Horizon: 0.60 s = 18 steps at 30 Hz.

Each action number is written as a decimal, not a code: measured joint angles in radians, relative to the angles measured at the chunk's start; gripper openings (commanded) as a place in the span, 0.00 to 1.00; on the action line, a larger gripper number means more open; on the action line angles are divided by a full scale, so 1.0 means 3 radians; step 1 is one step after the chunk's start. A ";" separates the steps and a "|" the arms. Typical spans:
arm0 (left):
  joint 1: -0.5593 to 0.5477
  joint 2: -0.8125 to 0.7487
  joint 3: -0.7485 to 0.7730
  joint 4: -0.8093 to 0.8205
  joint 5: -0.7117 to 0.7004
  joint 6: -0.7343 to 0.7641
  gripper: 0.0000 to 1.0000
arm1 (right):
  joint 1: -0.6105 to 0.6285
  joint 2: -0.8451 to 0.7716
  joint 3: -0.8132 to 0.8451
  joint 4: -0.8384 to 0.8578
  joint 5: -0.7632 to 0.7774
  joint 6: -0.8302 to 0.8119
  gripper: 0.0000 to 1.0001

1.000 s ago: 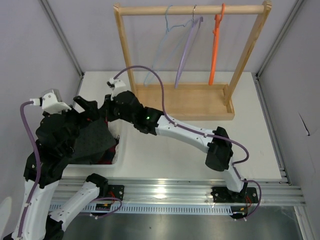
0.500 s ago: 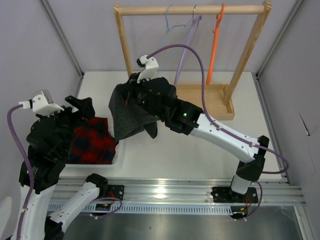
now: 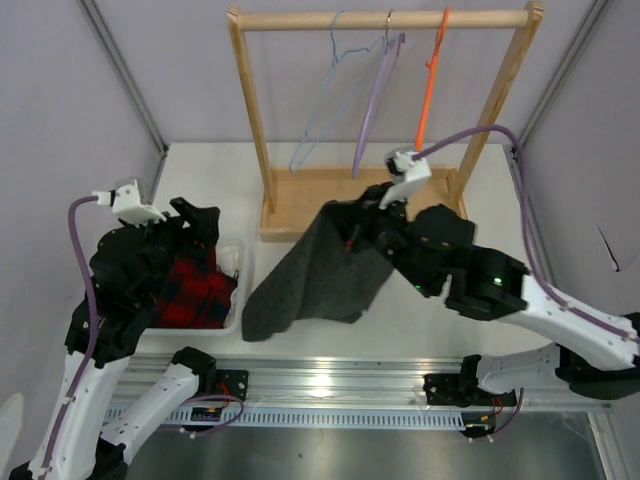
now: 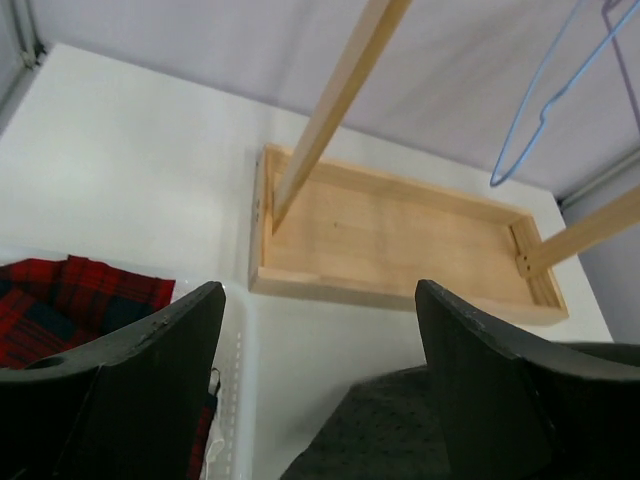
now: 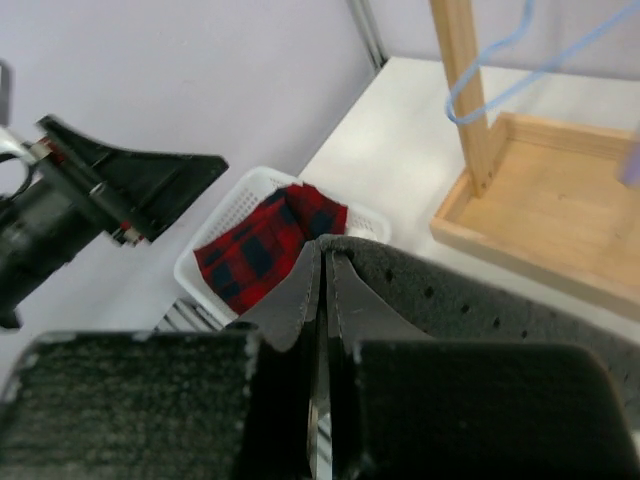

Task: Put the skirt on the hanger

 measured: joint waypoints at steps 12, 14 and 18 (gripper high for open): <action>-0.0031 0.0205 -0.0430 0.0057 0.0716 -0.0004 0.77 | -0.0008 -0.0790 0.0168 -0.0514 0.0470 -0.0083 0.00; -0.0084 0.0239 -0.0500 0.0072 0.0792 -0.0031 0.75 | -0.0168 -0.0685 0.0184 -0.0561 0.0427 -0.0090 0.00; -0.0291 0.0285 -0.0674 0.0161 0.0875 -0.0099 0.73 | -0.0820 -0.0481 0.0051 -0.0791 0.0141 0.0006 0.00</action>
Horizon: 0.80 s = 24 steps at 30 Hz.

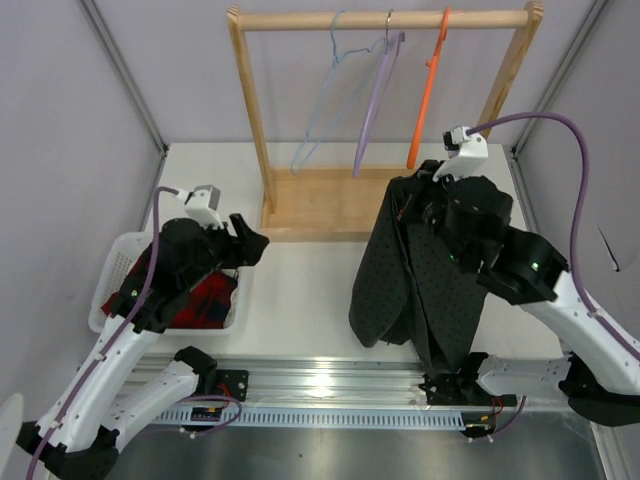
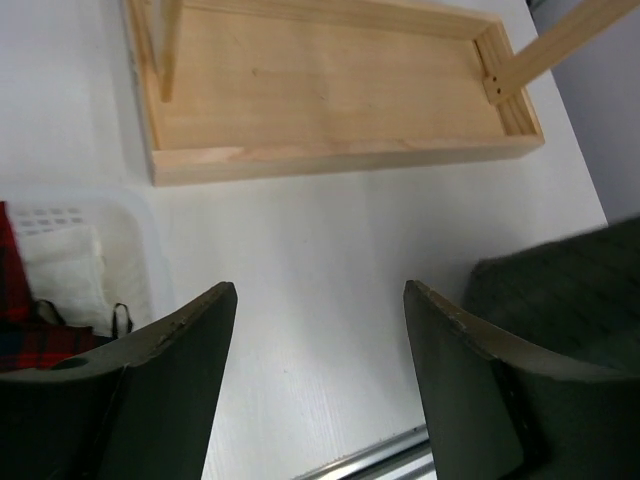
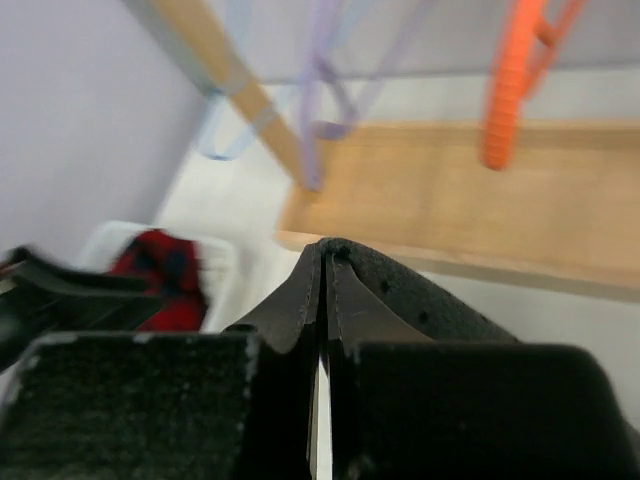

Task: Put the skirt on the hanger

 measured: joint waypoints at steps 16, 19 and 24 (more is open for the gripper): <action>-0.0484 0.0261 -0.0301 0.0356 0.0081 -0.0195 0.73 | -0.2351 0.0107 -0.1685 -0.0559 -0.0807 0.0458 0.74; -0.0487 0.0258 -0.0317 0.0375 0.0097 -0.0191 0.73 | -0.1746 0.0284 -0.1422 -0.0722 -0.0565 0.0537 0.75; -0.0490 0.0254 -0.0249 0.0303 0.0009 -0.0161 0.73 | -0.0551 0.0641 -0.0989 -0.0947 -0.0062 0.0834 0.58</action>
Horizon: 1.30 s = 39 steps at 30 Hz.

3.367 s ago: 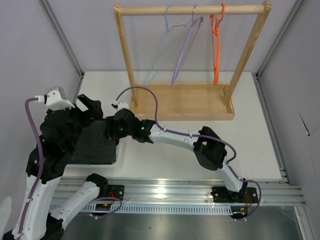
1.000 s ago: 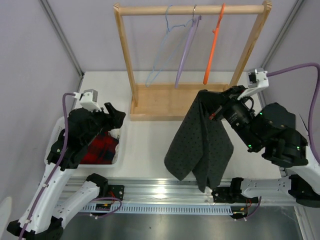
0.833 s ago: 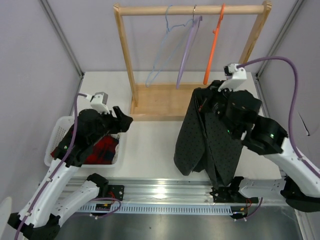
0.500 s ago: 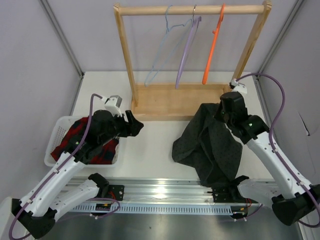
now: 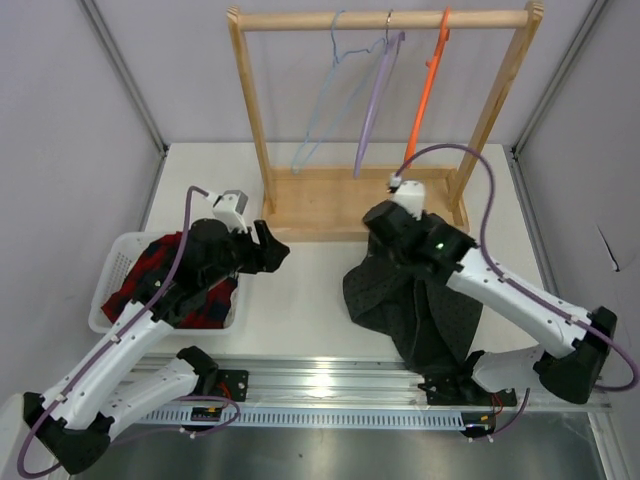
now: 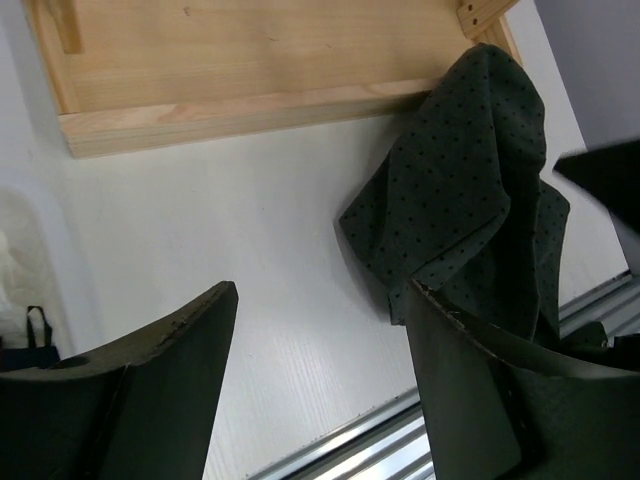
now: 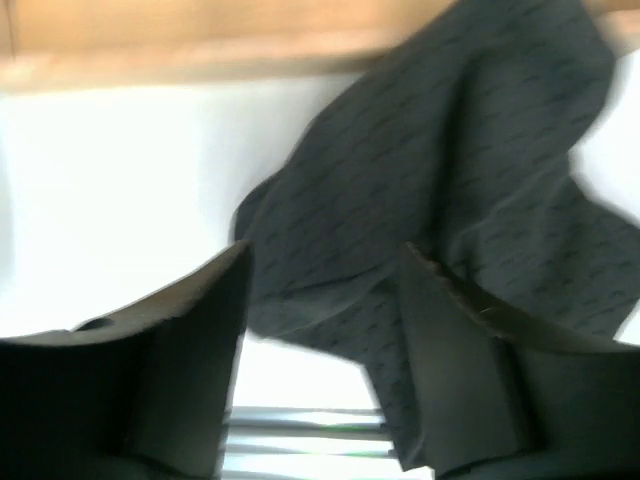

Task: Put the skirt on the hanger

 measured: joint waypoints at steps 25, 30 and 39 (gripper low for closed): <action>0.0107 -0.0052 0.1052 -0.0379 -0.0456 0.0092 0.75 | 0.1514 0.2411 0.0863 -0.1141 0.0688 0.0453 0.55; 0.0111 -0.0065 0.1047 -0.0376 -0.0432 0.0097 0.75 | 0.1514 0.2605 0.0884 -0.1191 0.0825 0.0392 0.56; 0.0113 -0.0069 0.0955 -0.0374 -0.0376 0.0122 0.75 | 0.1499 0.2855 0.0899 -0.1270 0.1035 0.0345 0.54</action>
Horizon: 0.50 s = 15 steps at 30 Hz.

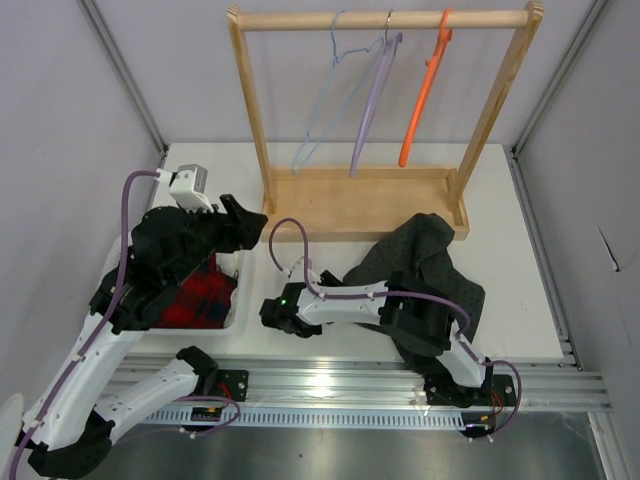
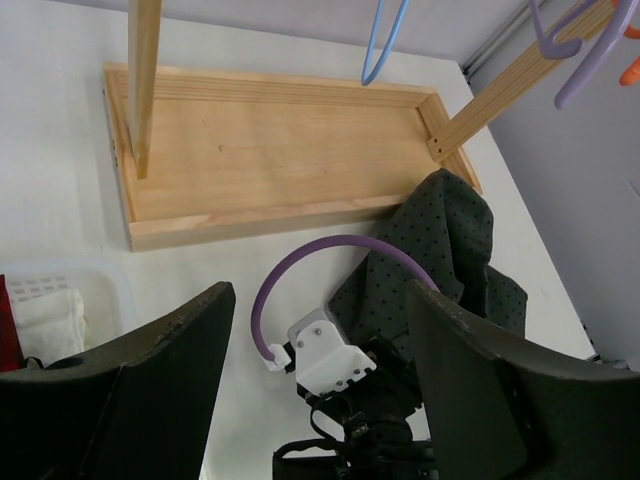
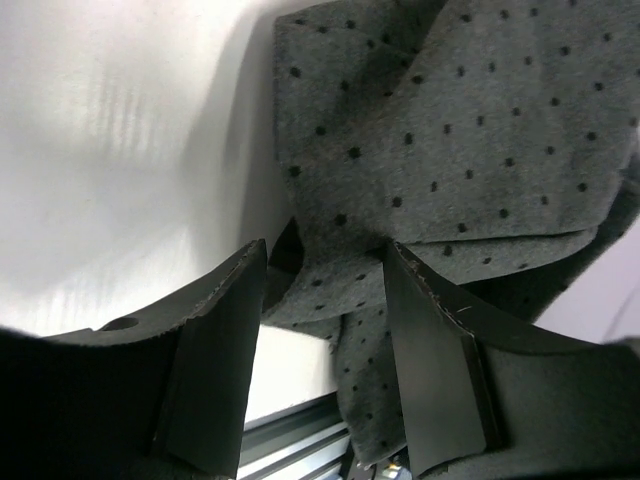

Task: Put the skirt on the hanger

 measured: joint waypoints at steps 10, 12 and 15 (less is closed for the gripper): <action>0.0000 -0.0036 -0.0163 0.0097 0.0041 -0.0003 0.75 | -0.0104 0.0076 0.0008 -0.0187 0.0310 0.0172 0.00; 0.0001 -0.0062 -0.0237 0.0132 0.0075 -0.0011 0.74 | -0.0161 0.0061 0.0006 -0.0195 0.0341 0.0189 0.00; 0.0001 -0.0123 -0.0406 0.0184 0.0156 -0.0061 0.73 | -0.0248 -0.0088 -0.0006 -0.0198 0.0343 0.0191 0.00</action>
